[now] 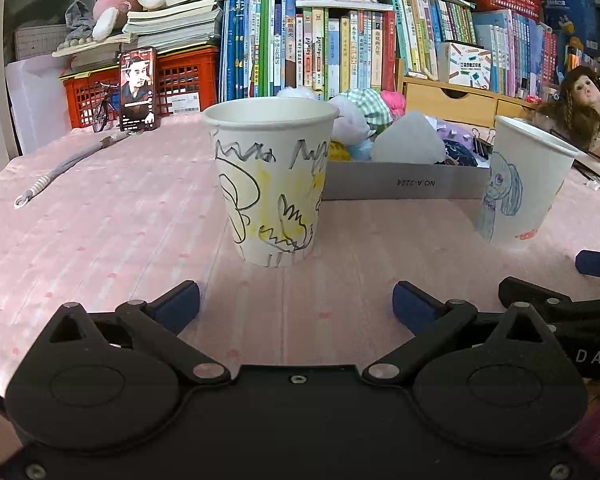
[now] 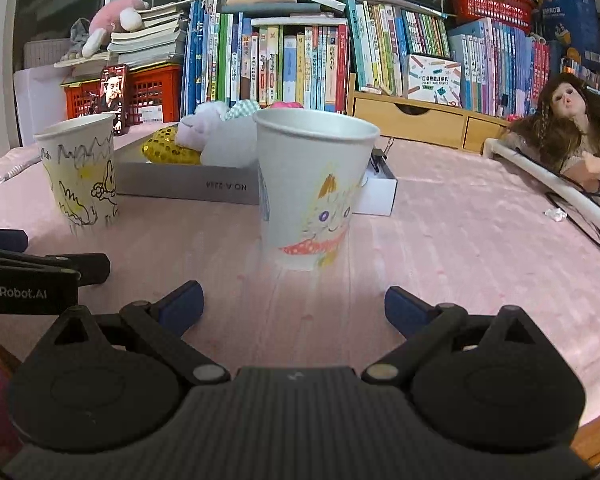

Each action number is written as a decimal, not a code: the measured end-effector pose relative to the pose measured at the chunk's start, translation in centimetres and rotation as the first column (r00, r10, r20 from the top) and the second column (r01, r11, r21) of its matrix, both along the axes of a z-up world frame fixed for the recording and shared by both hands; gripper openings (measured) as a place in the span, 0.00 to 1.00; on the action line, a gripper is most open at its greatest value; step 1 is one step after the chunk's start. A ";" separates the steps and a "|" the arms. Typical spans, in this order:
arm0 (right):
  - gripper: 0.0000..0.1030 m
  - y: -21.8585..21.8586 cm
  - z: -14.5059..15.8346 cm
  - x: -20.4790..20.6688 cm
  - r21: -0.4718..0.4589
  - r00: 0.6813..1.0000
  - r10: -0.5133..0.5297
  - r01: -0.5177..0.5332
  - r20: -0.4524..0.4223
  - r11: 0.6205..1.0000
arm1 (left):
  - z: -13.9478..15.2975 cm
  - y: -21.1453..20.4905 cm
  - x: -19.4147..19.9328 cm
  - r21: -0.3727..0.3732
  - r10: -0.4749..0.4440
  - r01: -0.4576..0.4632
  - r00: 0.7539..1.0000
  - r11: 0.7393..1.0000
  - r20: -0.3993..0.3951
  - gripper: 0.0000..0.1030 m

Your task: Organize soft objects

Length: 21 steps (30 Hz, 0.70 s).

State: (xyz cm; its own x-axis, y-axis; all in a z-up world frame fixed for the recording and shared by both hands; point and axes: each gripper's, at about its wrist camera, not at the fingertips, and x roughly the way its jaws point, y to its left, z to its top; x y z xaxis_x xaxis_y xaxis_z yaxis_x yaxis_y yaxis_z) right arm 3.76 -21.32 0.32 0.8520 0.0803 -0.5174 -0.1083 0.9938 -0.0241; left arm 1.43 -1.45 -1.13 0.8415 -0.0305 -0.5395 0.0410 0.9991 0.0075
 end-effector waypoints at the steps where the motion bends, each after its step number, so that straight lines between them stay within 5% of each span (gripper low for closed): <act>1: 0.99 0.0 0.0 0.0 0.002 1.000 -0.001 0.001 -0.002 1.000 | 0.0 0.0 0.0 0.001 -0.001 0.001 1.000 1.000 0.000 1.00; 21: 1.00 -0.2 -0.1 0.3 0.018 1.000 -0.007 0.007 -0.018 1.000 | 0.0 0.0 0.1 0.006 -0.010 0.010 1.000 1.000 0.000 1.00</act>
